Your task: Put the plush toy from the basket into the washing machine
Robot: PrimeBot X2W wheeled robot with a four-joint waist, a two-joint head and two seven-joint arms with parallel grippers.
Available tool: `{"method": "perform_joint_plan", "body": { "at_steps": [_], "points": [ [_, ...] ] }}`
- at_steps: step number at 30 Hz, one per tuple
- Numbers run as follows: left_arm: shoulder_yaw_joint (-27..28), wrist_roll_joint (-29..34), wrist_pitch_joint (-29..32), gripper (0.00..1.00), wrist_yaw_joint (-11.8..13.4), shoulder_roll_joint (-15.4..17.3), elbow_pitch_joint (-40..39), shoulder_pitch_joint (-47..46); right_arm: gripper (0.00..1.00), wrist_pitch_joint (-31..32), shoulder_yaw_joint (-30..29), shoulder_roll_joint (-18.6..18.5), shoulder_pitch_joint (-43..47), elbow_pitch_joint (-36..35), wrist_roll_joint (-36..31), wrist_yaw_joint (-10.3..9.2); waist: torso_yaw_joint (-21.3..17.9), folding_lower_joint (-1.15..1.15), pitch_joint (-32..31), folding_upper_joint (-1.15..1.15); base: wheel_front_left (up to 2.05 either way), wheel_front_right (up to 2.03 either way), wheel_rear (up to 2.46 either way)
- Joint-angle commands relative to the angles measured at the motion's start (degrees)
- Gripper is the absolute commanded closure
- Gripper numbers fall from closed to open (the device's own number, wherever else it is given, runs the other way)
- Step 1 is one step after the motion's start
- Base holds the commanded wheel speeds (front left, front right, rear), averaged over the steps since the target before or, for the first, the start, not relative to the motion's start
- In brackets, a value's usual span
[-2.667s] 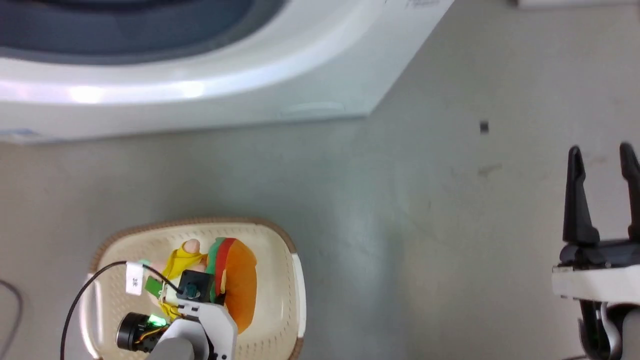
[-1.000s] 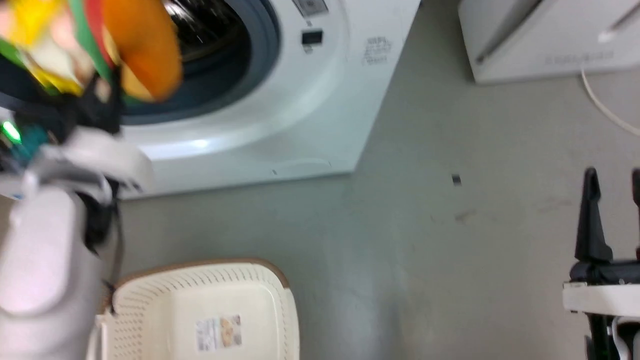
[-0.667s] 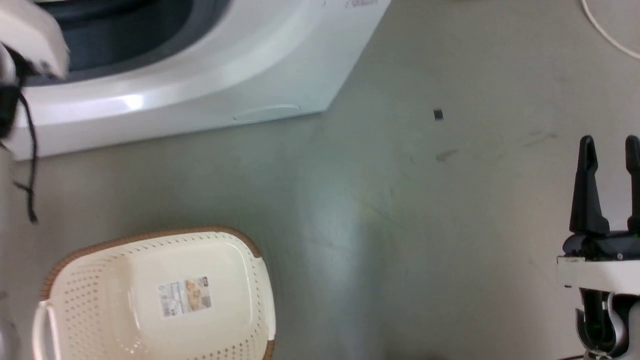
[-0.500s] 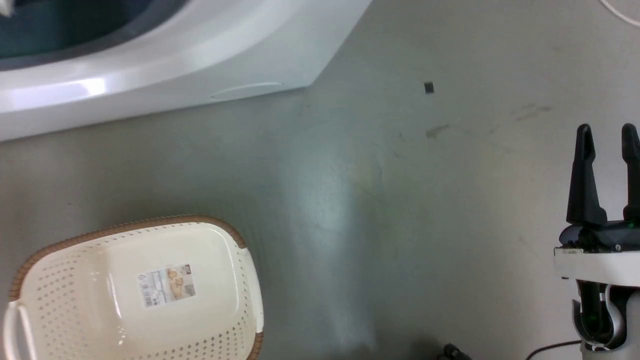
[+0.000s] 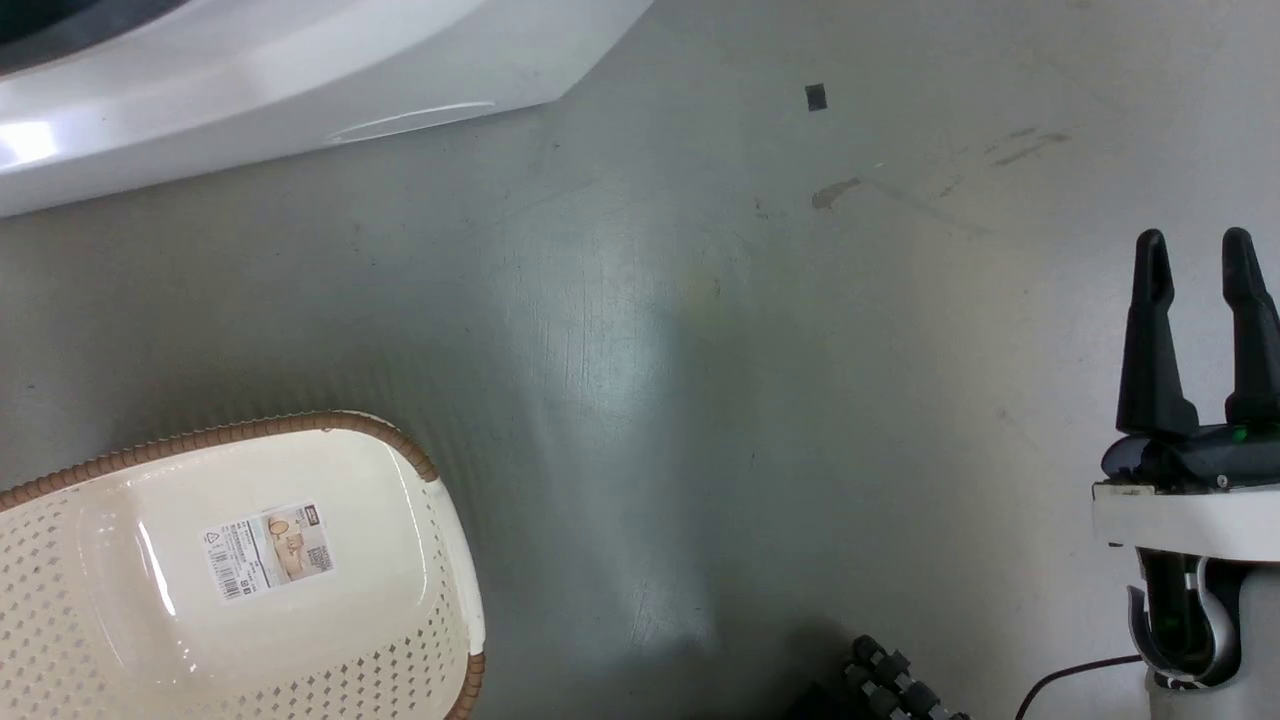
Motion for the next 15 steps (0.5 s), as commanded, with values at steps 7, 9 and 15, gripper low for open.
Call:
{"method": "perform_joint_plan", "body": {
  "at_steps": [7, 9, 15],
  "points": [
    [-1.2, -1.3, -1.8, 0.0, 0.0, -1.4, 2.0, 2.0, 0.0, -0.2, -0.8, 0.0, -1.5, 0.3, -1.1, -0.05, 1.7, -0.01, -2.1, 0.0, 0.0, 0.0, 0.0],
    [-1.2, -1.9, -3.7, 0.0, -0.1, -1.9, 2.3, 3.2, 0.0, -0.2, -1.3, 0.0, -1.4, 0.3, -1.7, -0.05, 2.4, -0.01, -3.6, 0.0, 0.0, 0.0, 0.0],
    [-2.1, -3.9, -10.8, 0.0, -0.4, -3.9, 3.6, 8.9, 0.0, -0.2, -2.9, 0.0, 0.0, 0.5, -4.3, -0.05, 5.2, -0.01, -10.4, 0.0, 0.0, 0.0, 0.0]
  ]
}}
